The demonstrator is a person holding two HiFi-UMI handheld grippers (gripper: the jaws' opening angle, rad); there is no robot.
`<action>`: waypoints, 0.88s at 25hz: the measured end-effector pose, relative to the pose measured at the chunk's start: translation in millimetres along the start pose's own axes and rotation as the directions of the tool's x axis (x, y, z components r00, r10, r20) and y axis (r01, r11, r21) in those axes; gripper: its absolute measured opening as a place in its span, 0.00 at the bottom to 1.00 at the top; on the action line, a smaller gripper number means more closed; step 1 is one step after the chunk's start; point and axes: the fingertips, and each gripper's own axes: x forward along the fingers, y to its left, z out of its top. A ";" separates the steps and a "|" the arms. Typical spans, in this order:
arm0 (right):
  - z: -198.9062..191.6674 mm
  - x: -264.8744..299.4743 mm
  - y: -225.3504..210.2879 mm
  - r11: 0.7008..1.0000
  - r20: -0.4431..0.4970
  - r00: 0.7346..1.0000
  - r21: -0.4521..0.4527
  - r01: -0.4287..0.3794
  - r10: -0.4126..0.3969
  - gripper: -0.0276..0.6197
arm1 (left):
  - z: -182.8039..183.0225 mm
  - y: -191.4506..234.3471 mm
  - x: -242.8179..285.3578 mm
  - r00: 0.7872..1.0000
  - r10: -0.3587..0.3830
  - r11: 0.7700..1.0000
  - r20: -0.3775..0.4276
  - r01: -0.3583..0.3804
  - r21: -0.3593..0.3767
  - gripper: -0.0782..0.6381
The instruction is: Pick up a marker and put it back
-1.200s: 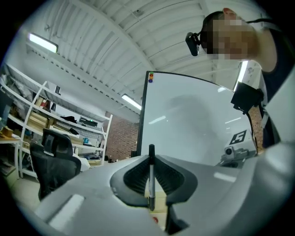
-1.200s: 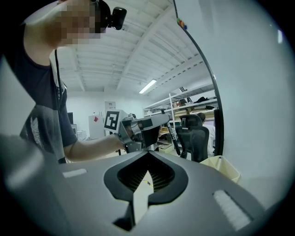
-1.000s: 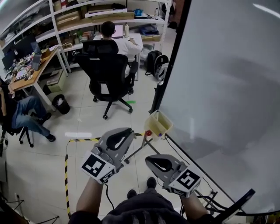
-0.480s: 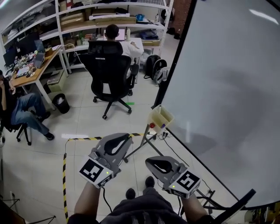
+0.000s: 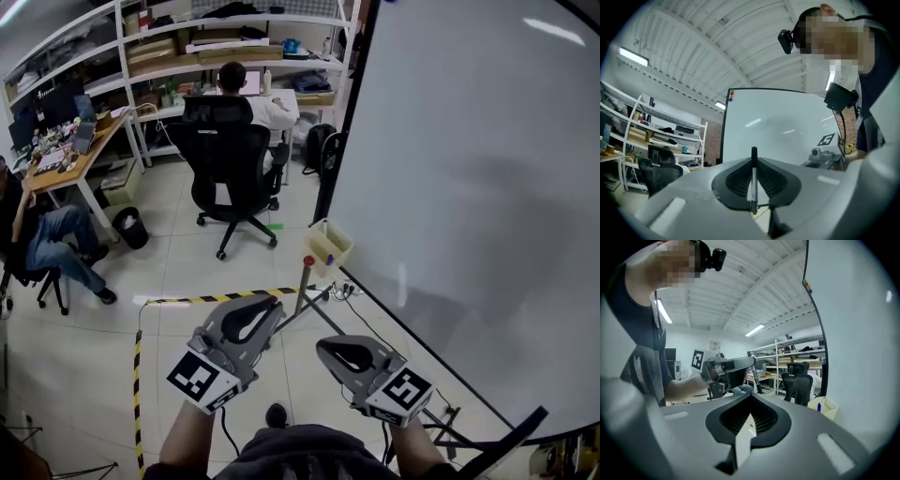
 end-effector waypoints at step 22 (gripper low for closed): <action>-51.4 -207.6 59.8 0.988 0.105 0.988 0.098 -0.123 0.112 0.04 | 29.8 -245.1 0.1 0.989 0.145 0.987 -0.028 -0.143 0.073 0.15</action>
